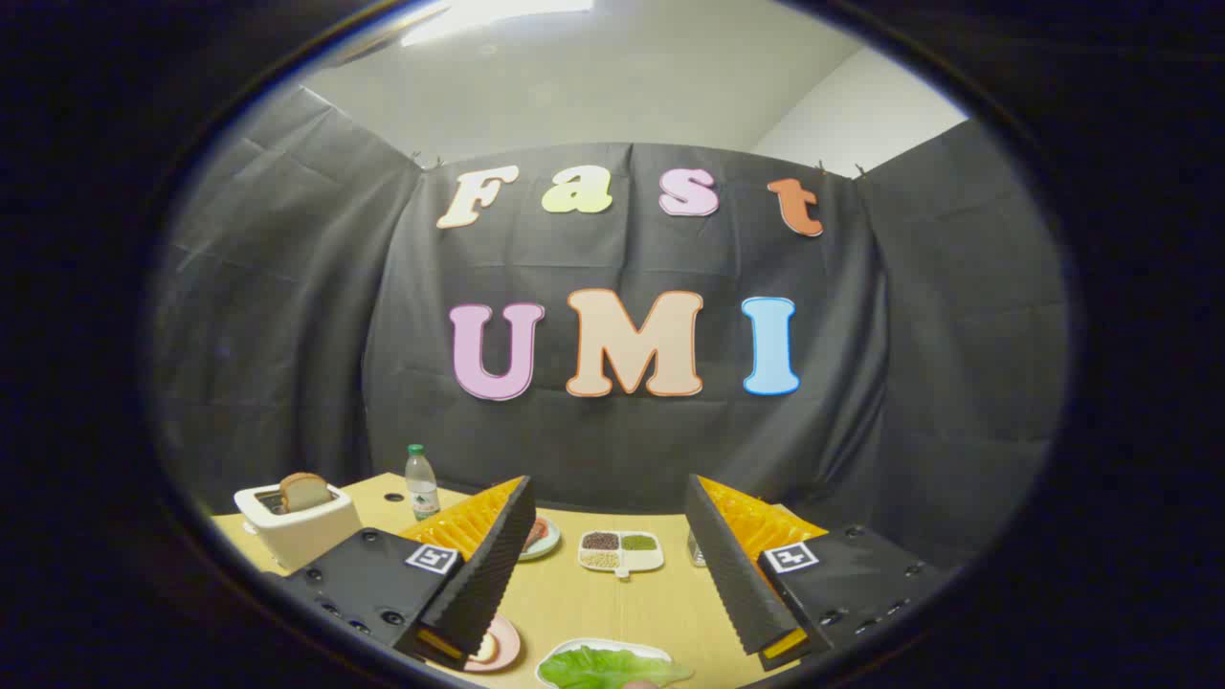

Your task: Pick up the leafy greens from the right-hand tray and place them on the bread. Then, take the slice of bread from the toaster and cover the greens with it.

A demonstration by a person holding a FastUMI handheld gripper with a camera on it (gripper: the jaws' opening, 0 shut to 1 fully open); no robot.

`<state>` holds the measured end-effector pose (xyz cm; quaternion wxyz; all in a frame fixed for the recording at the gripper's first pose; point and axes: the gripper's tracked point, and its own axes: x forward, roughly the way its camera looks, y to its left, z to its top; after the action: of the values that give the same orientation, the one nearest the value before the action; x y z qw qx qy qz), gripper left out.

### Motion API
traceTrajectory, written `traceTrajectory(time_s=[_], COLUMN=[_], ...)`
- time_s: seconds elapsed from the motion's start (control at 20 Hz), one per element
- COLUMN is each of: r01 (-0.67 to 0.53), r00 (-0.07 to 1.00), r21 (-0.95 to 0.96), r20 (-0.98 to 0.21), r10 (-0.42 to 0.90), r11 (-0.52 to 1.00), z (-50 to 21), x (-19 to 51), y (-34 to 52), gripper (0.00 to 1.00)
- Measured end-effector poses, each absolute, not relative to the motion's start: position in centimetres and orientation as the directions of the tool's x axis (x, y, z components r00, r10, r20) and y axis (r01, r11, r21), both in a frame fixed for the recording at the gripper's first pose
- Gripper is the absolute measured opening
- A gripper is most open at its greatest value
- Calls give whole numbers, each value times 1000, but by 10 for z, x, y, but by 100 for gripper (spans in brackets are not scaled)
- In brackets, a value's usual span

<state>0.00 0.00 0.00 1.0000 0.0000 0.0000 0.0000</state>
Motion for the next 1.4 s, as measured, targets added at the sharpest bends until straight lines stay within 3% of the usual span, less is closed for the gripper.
traceTrajectory(time_s=[0.9,1.4], r01=[-19,-207], r00=[1000,963], r21=[-23,-86], r20=[-3,-194], r10=[18,188], r11=[1000,974], z=[1,-56], x=[5,13], y=[-20,-15], gripper=[100,100])
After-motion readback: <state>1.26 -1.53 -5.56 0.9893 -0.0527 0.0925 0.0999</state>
